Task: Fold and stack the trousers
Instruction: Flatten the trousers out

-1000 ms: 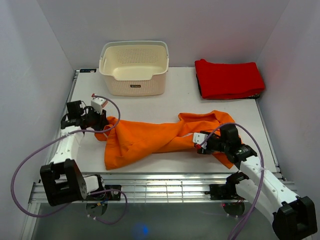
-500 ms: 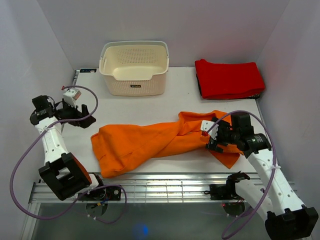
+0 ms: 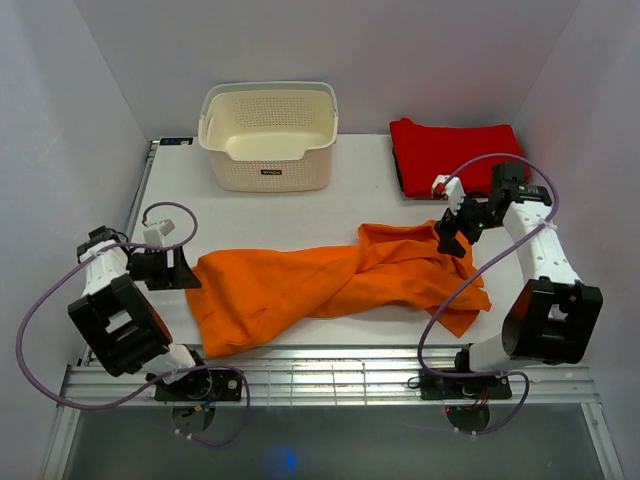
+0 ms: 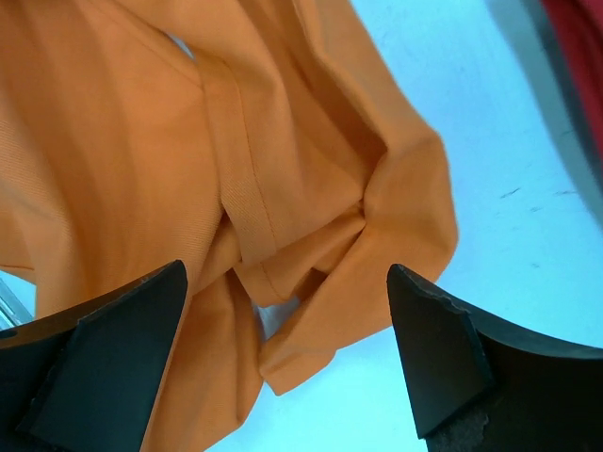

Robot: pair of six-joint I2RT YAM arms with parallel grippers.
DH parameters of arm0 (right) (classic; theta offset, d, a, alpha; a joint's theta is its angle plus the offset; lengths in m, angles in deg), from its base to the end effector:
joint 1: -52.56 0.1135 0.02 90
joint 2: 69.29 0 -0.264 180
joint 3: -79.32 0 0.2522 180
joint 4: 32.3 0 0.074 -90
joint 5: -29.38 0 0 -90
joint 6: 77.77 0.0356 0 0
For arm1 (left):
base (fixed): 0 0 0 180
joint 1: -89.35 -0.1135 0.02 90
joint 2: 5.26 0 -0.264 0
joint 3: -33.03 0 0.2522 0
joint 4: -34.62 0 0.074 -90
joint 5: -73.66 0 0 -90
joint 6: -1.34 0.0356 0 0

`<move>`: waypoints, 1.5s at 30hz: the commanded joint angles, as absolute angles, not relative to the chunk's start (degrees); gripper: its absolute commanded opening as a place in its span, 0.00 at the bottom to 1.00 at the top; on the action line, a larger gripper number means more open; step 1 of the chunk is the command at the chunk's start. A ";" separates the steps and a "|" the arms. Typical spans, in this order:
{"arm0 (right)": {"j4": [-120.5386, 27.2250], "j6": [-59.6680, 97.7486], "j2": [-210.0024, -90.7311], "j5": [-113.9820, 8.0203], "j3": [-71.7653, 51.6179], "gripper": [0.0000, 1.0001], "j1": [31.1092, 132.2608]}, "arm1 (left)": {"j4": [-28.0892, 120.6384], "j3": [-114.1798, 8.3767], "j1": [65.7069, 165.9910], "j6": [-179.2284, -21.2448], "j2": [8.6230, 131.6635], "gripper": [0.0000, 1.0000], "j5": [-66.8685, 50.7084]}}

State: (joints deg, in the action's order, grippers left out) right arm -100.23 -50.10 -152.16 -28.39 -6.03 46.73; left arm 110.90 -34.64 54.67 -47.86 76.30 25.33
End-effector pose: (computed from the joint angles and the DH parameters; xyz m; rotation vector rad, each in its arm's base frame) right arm 0.2829 -0.0098 0.2917 -1.3037 2.0989 0.2894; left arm 0.1991 0.1090 0.2135 0.1368 2.5859 -0.7817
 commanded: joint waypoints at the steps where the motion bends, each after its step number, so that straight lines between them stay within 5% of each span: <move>1: -95.82 -47.38 -153.38 -34.41 -1.61 0.92 46.93 | 106.48 -35.66 54.54 -52.00 82.24 0.79 23.21; 11: -83.87 -36.64 -166.39 -43.47 -2.83 0.90 39.55 | 102.09 -35.84 57.97 -56.92 91.94 0.81 22.94; 15: -82.37 -35.15 -168.95 -43.39 0.78 0.96 39.99 | 99.28 -36.45 61.04 -61.05 94.05 0.70 25.58; 16: -81.40 -35.15 -168.87 -44.00 2.00 0.95 39.99 | 98.66 -37.15 61.66 -62.54 94.75 0.54 26.28; 17: -81.22 -35.76 -168.78 -44.97 2.28 0.75 39.73 | 97.17 -38.12 62.01 -64.38 95.10 0.38 27.16; 19: -81.57 -36.63 -167.21 -46.12 1.41 0.50 38.33 | 95.58 -41.19 62.02 -66.76 97.21 0.04 29.35; 22: -83.41 -40.50 -164.39 -47.26 -1.93 0.10 34.37 | 92.43 -47.69 61.93 -68.79 96.79 0.00 29.37; 28: -91.57 -51.30 -159.04 -44.81 -7.73 0.08 27.43 | 90.56 -55.09 61.75 -66.87 90.81 0.00 28.57; 29: -92.81 -53.06 -158.41 -44.11 -7.48 0.08 27.33 | 91.70 -55.26 61.75 -66.08 90.54 0.04 28.66; 31: -95.44 -55.71 -157.01 -42.26 -7.04 0.08 27.33 | 96.17 -55.18 61.40 -62.04 88.97 0.57 29.01; 32: -96.94 -56.24 -157.00 -41.21 -7.30 0.08 27.42 | 96.97 -55.18 60.97 -62.03 88.26 0.57 29.01; 33: -99.21 -57.20 -157.17 -39.63 -7.65 0.08 27.42 | 97.85 -54.39 60.44 -60.55 87.47 0.79 29.71; 35: -102.66 -57.65 -156.83 -39.00 -7.83 0.08 27.51 | 100.91 -53.95 58.51 -58.96 85.89 0.98 29.45; 45: -100.11 -58.00 -153.31 -41.81 -0.44 0.08 27.33 | 108.58 -45.96 49.36 -46.30 86.67 0.98 26.20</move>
State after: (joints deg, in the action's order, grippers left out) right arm -98.68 -54.43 -155.19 -42.34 -0.66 27.54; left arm 104.56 -48.37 50.65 -51.97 85.87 26.73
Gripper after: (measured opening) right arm 0.114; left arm 0.976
